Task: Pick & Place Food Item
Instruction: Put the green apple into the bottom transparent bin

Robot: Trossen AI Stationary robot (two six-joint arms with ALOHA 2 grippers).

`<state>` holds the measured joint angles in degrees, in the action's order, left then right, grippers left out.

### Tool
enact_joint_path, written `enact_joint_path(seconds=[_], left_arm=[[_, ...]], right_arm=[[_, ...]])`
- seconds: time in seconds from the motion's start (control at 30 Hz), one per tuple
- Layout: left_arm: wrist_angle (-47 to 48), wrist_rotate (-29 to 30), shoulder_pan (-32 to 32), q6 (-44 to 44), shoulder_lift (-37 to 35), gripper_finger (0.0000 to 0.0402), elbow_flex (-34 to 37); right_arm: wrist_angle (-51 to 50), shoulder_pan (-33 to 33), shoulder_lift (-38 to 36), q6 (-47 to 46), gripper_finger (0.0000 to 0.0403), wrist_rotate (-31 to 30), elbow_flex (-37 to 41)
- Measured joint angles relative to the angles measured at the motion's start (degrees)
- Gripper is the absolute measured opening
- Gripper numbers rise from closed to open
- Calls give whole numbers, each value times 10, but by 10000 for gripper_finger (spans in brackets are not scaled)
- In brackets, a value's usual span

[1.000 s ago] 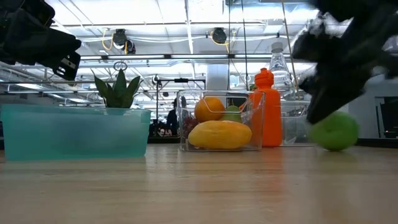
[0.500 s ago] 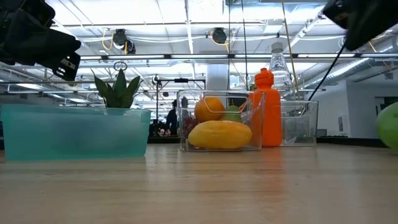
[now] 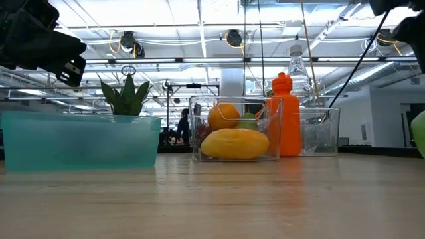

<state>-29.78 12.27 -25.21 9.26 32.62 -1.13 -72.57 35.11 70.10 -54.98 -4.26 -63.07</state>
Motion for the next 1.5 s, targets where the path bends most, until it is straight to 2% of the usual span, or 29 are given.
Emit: enact_joint_path(seconds=[0.1, 0.27, 0.43, 0.53, 0.7, 0.83, 1.0, 1.13, 1.27, 1.5], left_arm=[[-1, 0, 0, 5, 0, 51, 0], [0, -3, 0, 14, 0, 51, 0], [0, -3, 0, 16, 0, 51, 0], [0, -3, -3, 16, 0, 51, 0], [3, -3, -17, 15, 0, 51, 0], [11, -3, -24, 14, 0, 51, 0], [12, -2, -24, 14, 0, 51, 0], [13, -2, -24, 12, 0, 51, 0], [13, -2, -24, 11, 0, 51, 0], [14, -2, -24, 10, 0, 51, 0]], right_arm=[[-19, 0, 0, -16, 374, -2, 1], [62, 0, 0, 12, 366, -35, 8], [129, -17, 1, 117, 364, -80, 28], [158, -25, 2, 179, 364, -83, 48], [314, -27, 4, 295, 363, -95, 90], [397, -26, 19, 391, 363, -138, 93], [458, -27, 54, 458, 363, -136, 93], [545, -26, 93, 520, 363, -118, 93], [593, -22, 110, 541, 363, -102, 90], [508, 0, 110, 470, 363, -104, 53]])
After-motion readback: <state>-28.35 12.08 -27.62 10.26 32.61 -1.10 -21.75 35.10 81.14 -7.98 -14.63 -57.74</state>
